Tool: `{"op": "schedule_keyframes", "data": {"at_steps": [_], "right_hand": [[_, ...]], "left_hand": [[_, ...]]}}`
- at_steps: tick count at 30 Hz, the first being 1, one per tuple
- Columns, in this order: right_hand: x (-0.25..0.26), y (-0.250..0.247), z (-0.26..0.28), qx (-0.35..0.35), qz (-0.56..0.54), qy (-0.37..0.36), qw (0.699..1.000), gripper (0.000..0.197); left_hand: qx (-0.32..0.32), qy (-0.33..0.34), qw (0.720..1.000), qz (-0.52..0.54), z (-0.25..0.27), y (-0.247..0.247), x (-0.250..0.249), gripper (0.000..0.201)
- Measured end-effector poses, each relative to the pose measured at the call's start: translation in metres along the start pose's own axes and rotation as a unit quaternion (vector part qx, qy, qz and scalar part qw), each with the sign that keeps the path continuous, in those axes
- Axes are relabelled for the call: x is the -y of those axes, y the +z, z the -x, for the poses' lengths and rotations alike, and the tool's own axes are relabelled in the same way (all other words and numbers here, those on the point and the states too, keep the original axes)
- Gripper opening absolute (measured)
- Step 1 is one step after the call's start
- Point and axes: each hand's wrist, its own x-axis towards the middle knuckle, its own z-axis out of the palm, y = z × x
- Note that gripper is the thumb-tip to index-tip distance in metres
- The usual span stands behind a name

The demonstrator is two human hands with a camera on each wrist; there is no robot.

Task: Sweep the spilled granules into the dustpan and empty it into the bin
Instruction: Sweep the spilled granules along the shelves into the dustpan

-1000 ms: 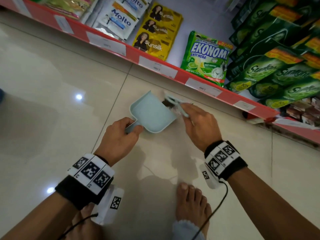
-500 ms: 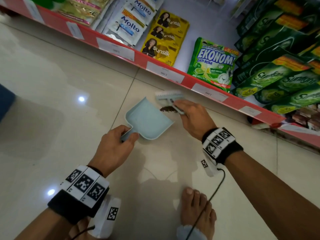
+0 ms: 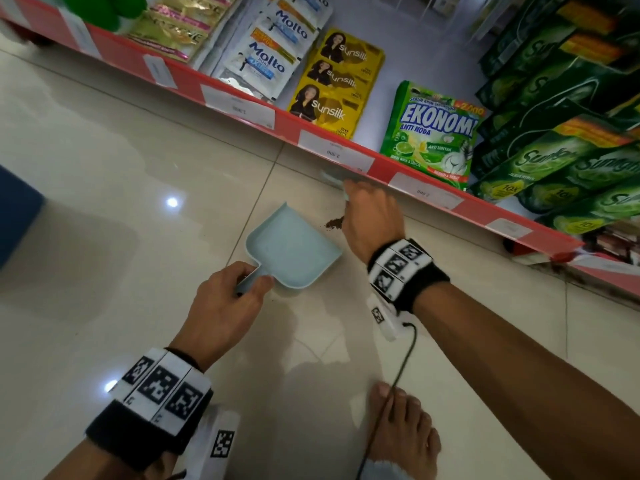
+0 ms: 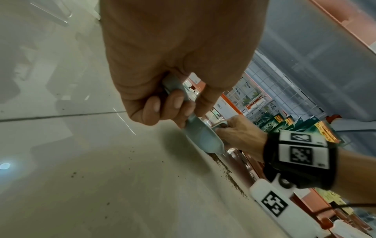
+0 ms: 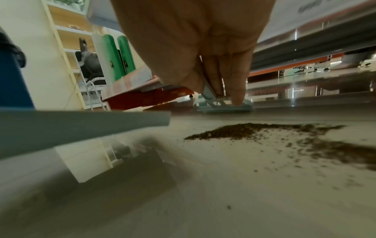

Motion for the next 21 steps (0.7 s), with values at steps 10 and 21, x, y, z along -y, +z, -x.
{"op": "schedule_keyframes", "data": {"at_steps": [10,21], "right_hand": [[0.032,0.023,-0.059,0.038,-0.071,-0.081,0.993,0.050],[0.031,-0.025,-0.021,0.022,-0.133,-0.250,0.959,0.035]], "left_hand": [[-0.054,-0.019,0.998,-0.018,-0.005,-0.038,0.003,0.025],[-0.088,-0.045,0.995,0.021,-0.001,-0.061,0.027,0.024]]}}
